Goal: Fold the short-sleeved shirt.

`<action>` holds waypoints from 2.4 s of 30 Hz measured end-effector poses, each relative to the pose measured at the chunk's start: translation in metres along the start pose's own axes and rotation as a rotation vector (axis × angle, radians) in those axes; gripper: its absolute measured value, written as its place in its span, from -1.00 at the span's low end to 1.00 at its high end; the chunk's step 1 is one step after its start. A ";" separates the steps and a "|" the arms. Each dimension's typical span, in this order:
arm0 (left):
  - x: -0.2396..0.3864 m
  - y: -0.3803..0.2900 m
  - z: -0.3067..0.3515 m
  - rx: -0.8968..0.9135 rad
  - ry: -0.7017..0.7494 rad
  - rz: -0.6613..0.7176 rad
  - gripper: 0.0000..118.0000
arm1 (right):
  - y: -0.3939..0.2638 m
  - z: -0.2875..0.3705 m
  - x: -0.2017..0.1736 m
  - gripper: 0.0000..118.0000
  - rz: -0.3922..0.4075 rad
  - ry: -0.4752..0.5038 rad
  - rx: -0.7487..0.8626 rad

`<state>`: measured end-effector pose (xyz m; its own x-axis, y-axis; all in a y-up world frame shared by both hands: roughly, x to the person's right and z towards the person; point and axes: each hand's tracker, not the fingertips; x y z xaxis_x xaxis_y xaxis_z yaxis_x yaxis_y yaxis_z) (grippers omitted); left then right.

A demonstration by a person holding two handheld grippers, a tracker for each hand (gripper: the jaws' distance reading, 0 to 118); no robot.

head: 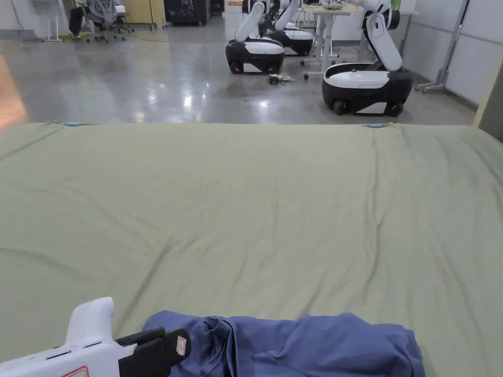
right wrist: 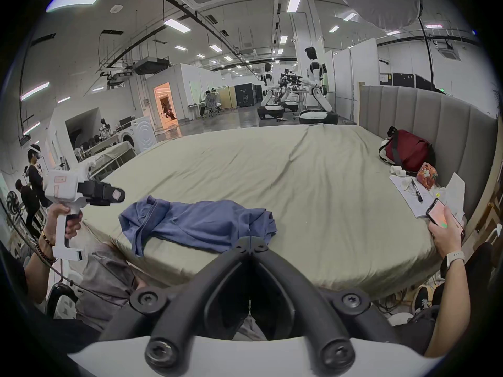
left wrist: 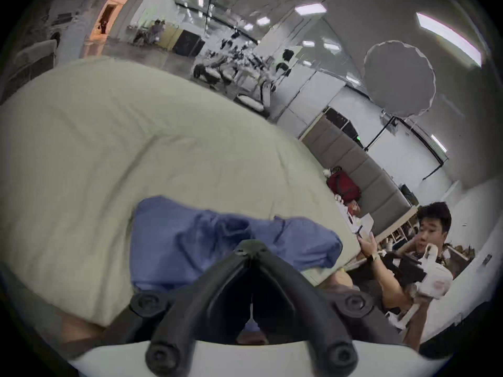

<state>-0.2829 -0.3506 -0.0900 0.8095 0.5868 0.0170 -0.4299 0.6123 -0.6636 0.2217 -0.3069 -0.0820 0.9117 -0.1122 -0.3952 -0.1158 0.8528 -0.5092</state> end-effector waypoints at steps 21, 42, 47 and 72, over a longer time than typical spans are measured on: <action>-0.026 -0.014 -0.147 -0.147 -0.204 0.141 -1.00 | 0.007 0.008 -0.001 -0.96 0.016 -0.027 -0.010; -0.101 0.008 0.022 0.063 -0.230 0.175 -1.00 | 0.007 -0.003 -0.014 -0.96 0.040 0.028 0.007; -0.127 0.025 0.003 0.042 -0.196 0.199 0.62 | 0.005 0.000 -0.015 -0.96 0.040 0.014 0.011; -0.138 0.020 -0.055 -0.103 -0.249 0.187 -0.82 | 0.008 -0.001 -0.012 -0.96 0.010 0.002 0.003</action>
<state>-0.3813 -0.4481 -0.1470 0.5922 0.8034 0.0619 -0.5087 0.4323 -0.7445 0.2099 -0.2989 -0.0818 0.9097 -0.1048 -0.4018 -0.1237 0.8554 -0.5030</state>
